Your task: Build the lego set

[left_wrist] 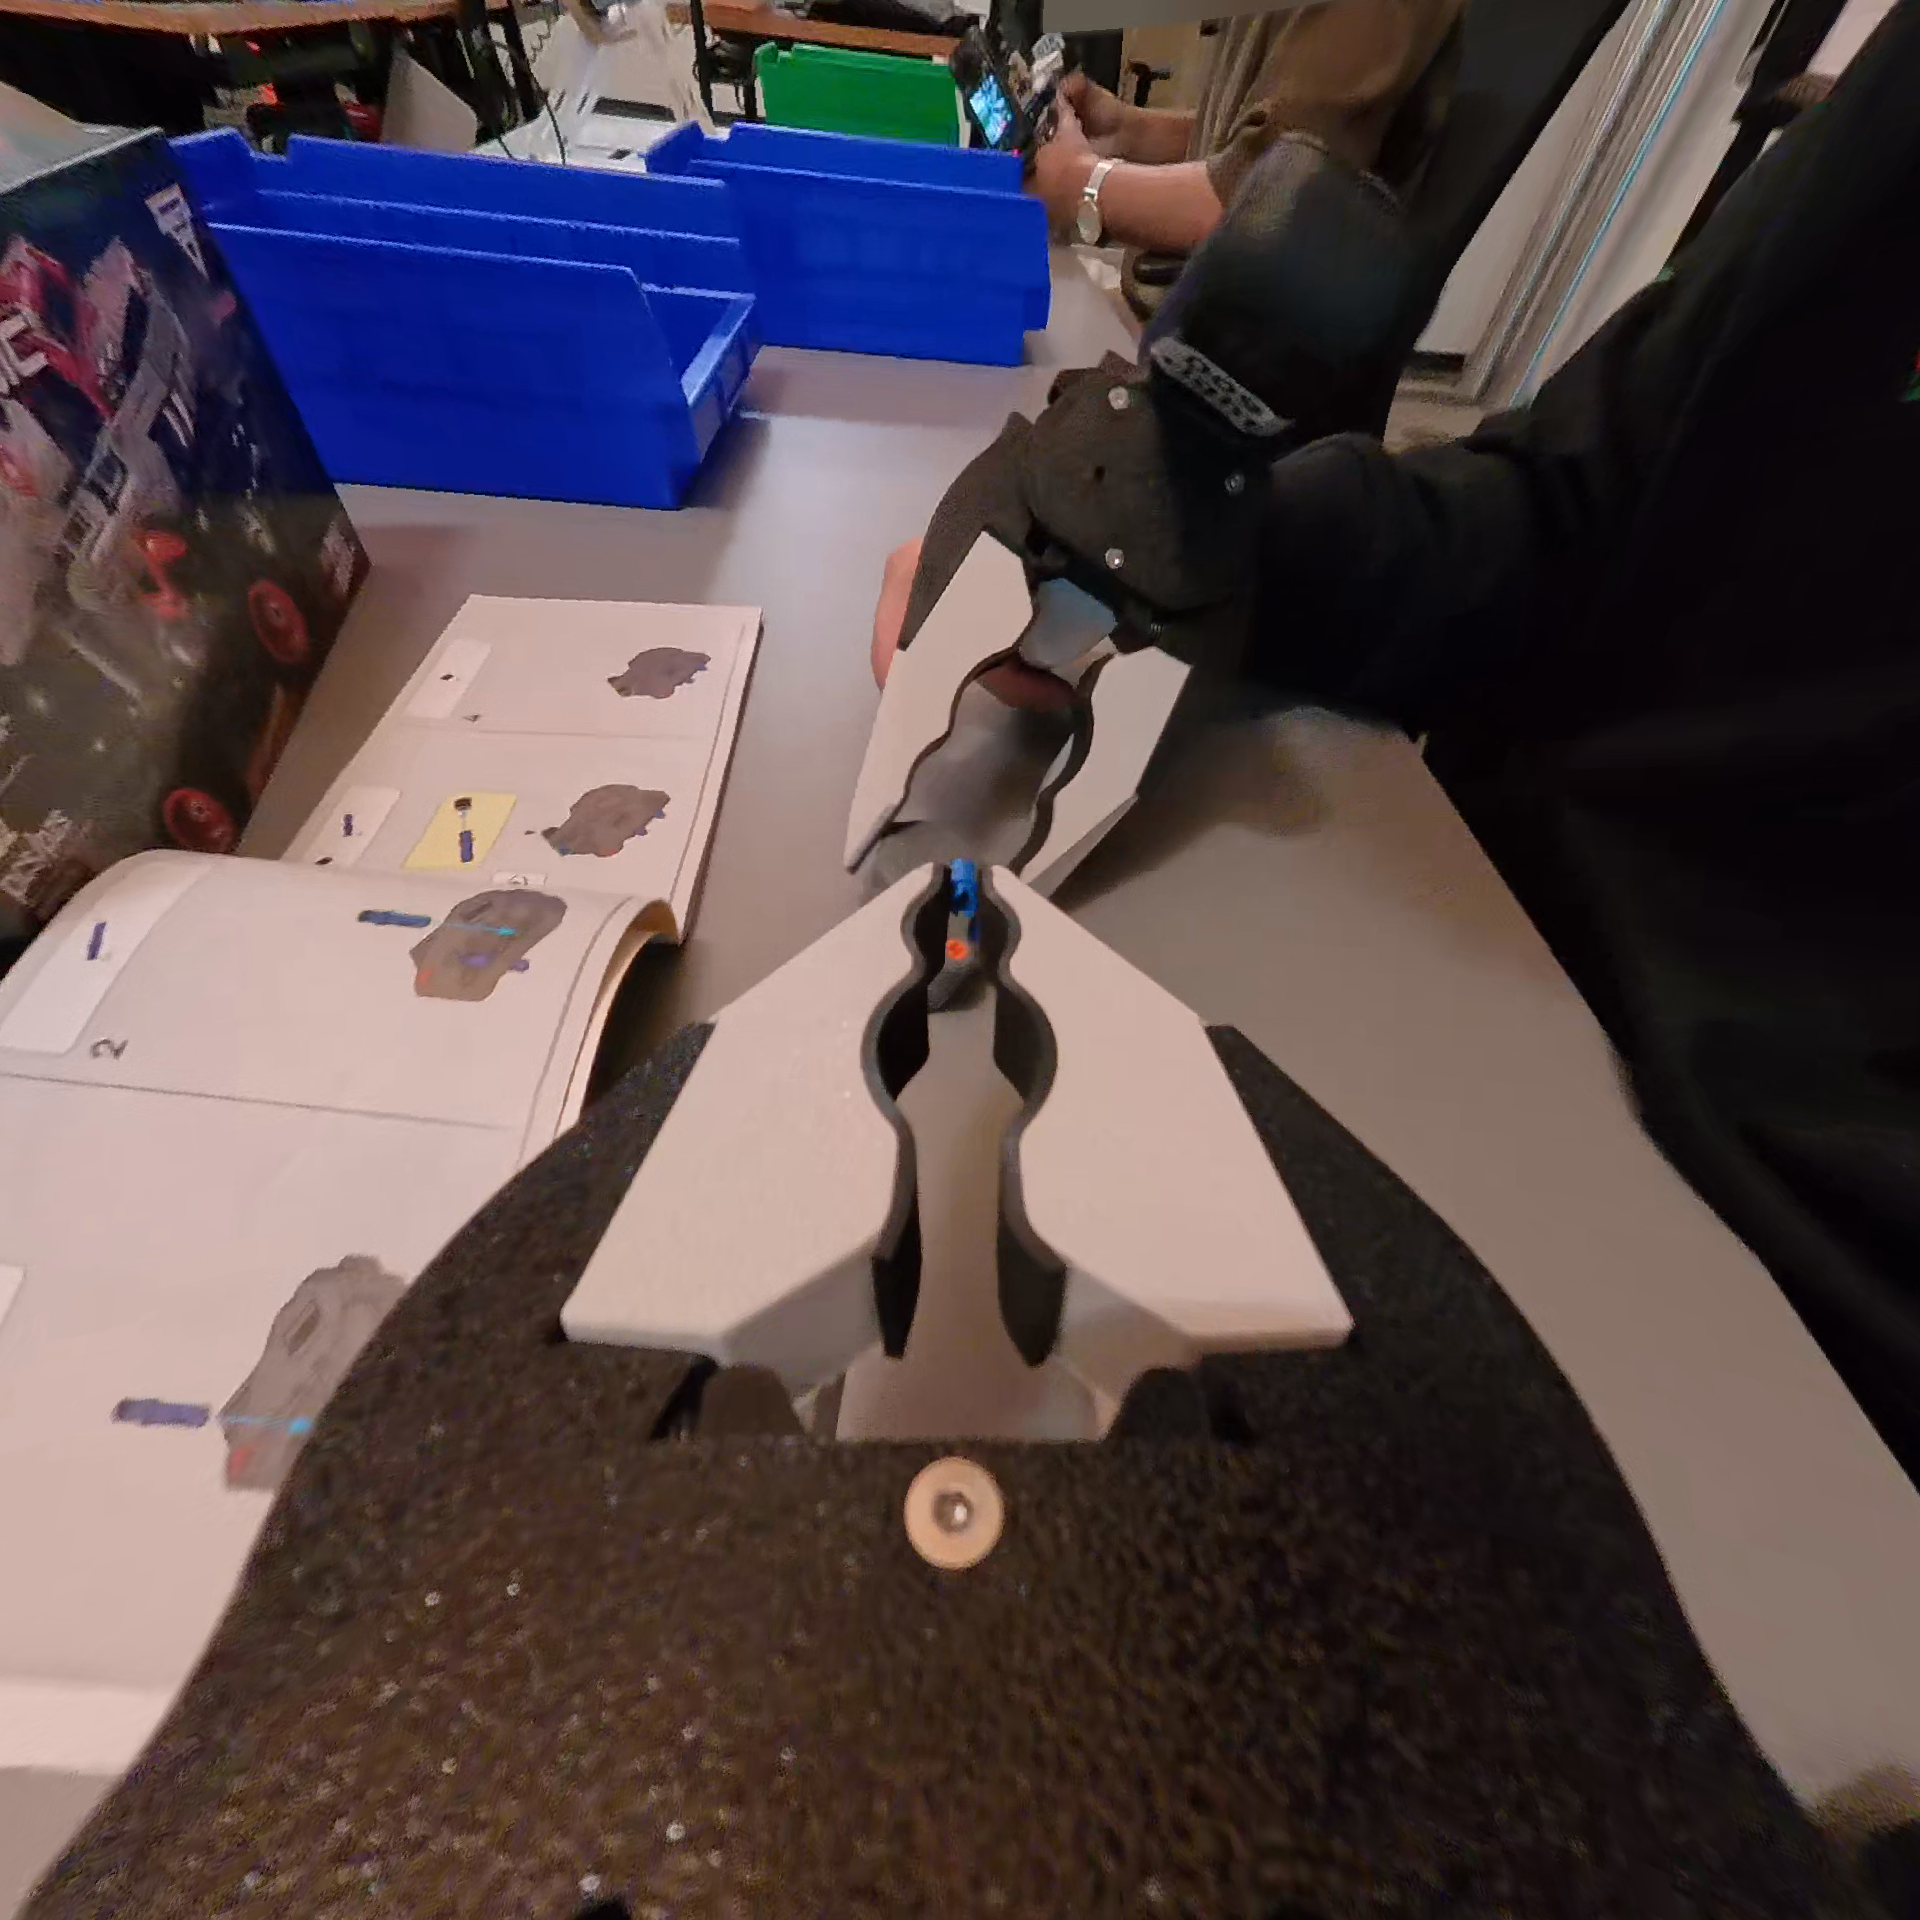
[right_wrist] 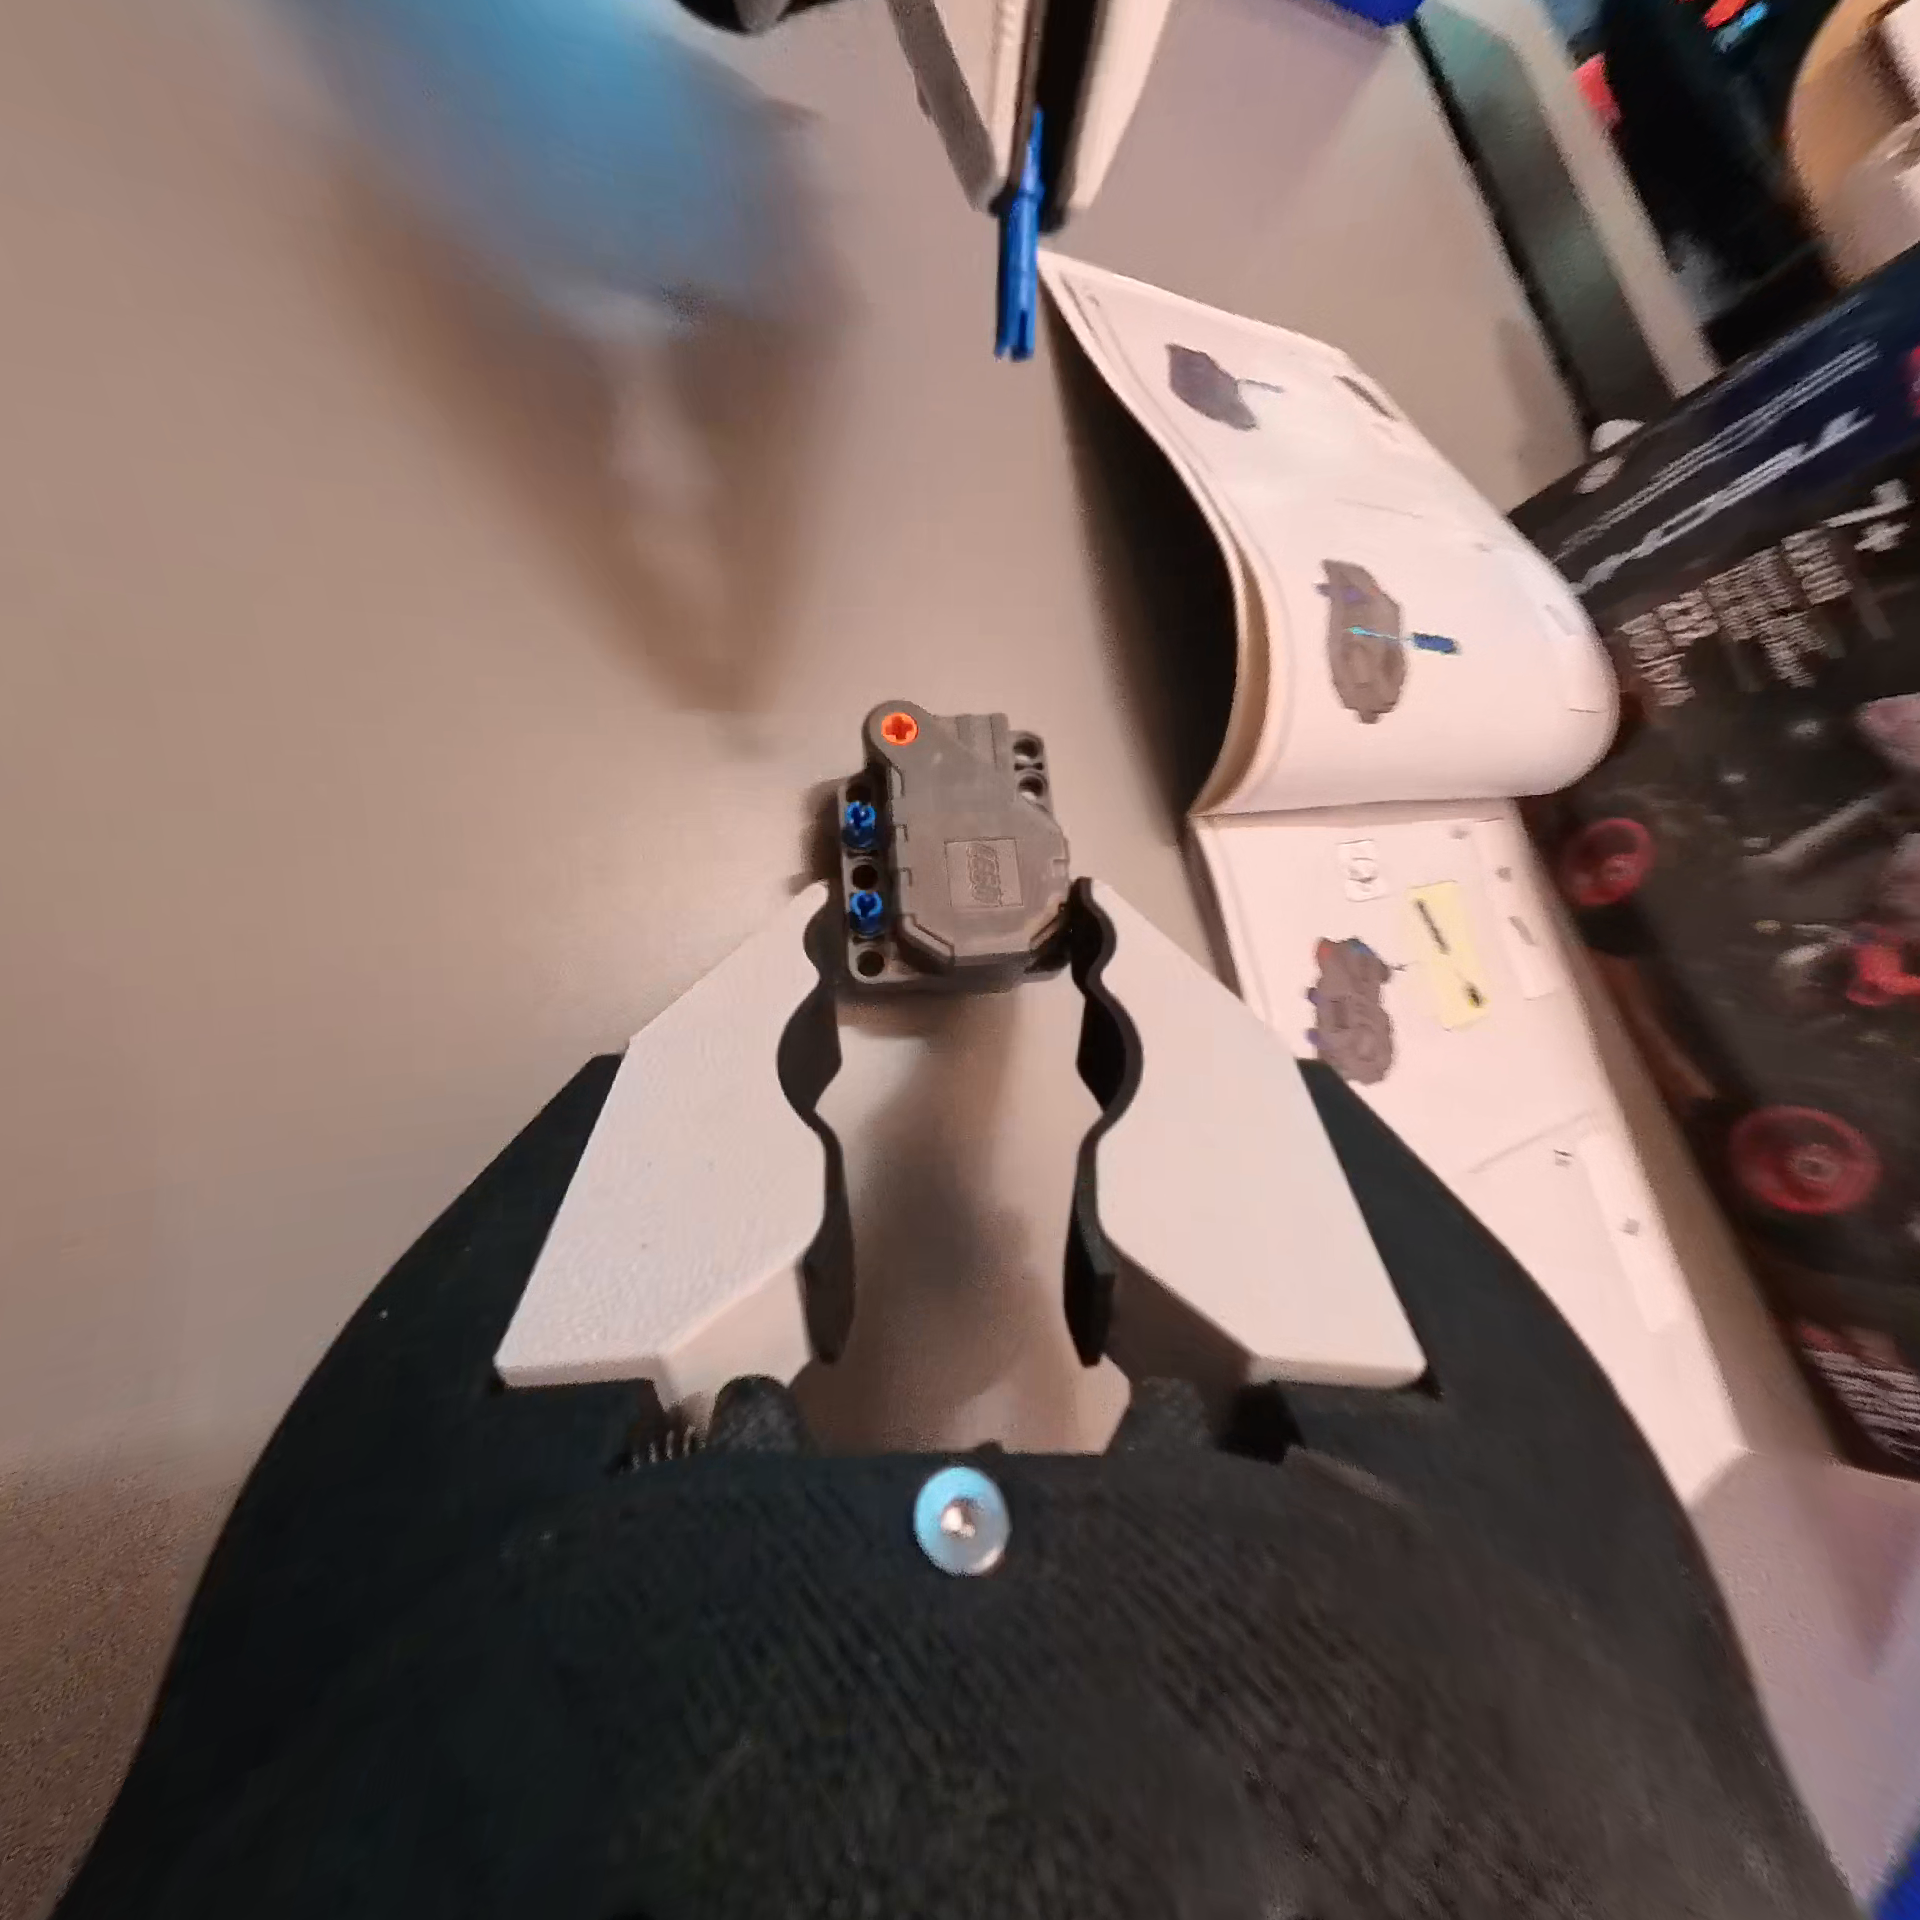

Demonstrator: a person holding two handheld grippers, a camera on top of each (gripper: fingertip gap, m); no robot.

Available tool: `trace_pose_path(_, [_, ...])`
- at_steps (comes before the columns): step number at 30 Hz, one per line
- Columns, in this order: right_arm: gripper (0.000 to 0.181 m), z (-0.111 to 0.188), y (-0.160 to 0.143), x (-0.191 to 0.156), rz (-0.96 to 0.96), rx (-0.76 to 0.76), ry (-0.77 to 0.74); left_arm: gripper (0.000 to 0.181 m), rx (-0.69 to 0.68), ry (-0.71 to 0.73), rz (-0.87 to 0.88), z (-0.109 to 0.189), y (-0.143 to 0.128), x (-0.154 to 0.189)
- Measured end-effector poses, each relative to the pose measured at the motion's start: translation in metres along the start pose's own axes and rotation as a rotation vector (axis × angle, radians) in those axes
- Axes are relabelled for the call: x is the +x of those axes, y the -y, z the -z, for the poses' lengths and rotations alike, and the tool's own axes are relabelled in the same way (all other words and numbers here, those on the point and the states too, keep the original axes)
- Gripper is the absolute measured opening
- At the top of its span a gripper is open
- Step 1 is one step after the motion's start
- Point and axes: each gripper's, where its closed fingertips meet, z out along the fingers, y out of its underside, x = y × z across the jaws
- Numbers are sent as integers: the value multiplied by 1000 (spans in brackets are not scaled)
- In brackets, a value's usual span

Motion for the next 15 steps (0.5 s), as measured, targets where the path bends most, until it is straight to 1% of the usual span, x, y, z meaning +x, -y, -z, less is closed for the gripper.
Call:
trace_pose_path(1, [41, 1, -1, 3, 35, -1, -34, 2, 8, 6, 12, -6, 1, -1])
trace_pose_path(5, [41, 2, 1, 6, 113, 18, -97, 2, 12, 24, 35, -27, 1, -2])
trace_pose_path(8, [41, 2, 3, 7, 122, 38, -110, 2, -40, 29, 76, -37, -10, -4])
trace_pose_path(12, [41, 2, 6, 5, 152, 77, -105, 2, -41, 23, 96, -41, -13, -6])
trace_pose_path(15, [41, 3, 9, 2, 217, 101, -106, 2, -74, 28, 99, -43, -19, -7])
